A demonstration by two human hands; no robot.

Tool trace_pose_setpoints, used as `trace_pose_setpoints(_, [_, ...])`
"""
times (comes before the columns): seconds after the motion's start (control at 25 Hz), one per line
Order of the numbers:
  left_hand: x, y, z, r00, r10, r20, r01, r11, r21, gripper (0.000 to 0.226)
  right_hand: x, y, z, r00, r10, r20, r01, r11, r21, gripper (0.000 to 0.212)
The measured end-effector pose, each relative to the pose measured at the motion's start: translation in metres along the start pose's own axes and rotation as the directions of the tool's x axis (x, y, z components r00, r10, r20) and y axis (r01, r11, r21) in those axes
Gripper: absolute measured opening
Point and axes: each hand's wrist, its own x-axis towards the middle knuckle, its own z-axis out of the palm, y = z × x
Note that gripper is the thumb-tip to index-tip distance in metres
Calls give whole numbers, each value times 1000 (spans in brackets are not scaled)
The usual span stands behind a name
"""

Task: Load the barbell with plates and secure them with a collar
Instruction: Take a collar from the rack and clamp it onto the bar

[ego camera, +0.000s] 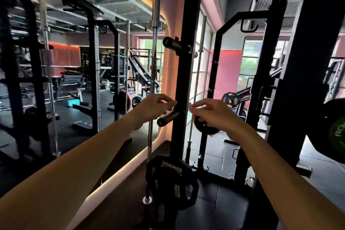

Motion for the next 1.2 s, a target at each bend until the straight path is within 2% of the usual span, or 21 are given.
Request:
trace_pose_setpoints(0.24, [96, -10, -17, 998, 62, -4, -62, 998, 14, 9, 102, 7, 1, 996, -69, -58, 70, 997, 14, 10])
trace_pose_setpoints(0.4, [170, -13, -35, 995, 96, -16, -96, 995, 29, 19, 178, 4, -3, 990, -110, -84, 109, 994, -13, 15])
trace_pose_setpoints(0.52, [215, -24, -43, 994, 107, -24, -107, 994, 3, 11, 222, 3, -3, 989, -113, -98, 112, 994, -12, 27])
trace_pose_setpoints(0.64, [265, -44, -52, 993, 113, -13, -113, 993, -35, 20, 263, 4, 4, 985, -116, -129, 114, 993, -19, 29])
trace_pose_setpoints(0.84, [355, -61, -59, 992, 129, 1, -127, 976, -178, 25, 334, 2, 10, 937, -88, -337, 116, 991, 64, 31])
trace_pose_setpoints(0.96, [399, -59, -57, 987, 157, 30, -141, 945, -295, 31, 367, -2, 8, 909, -49, -413, 109, 986, 123, 44])
trace_pose_setpoints(1.08, [433, -53, -53, 974, 221, 50, -188, 911, -367, 40, 394, -5, 10, 905, -14, -426, 100, 978, 181, 47])
trace_pose_setpoints(1.2, [445, -45, -45, 951, 300, 71, -247, 880, -405, 50, 404, -10, 15, 925, 10, -380, 89, 966, 242, 37])
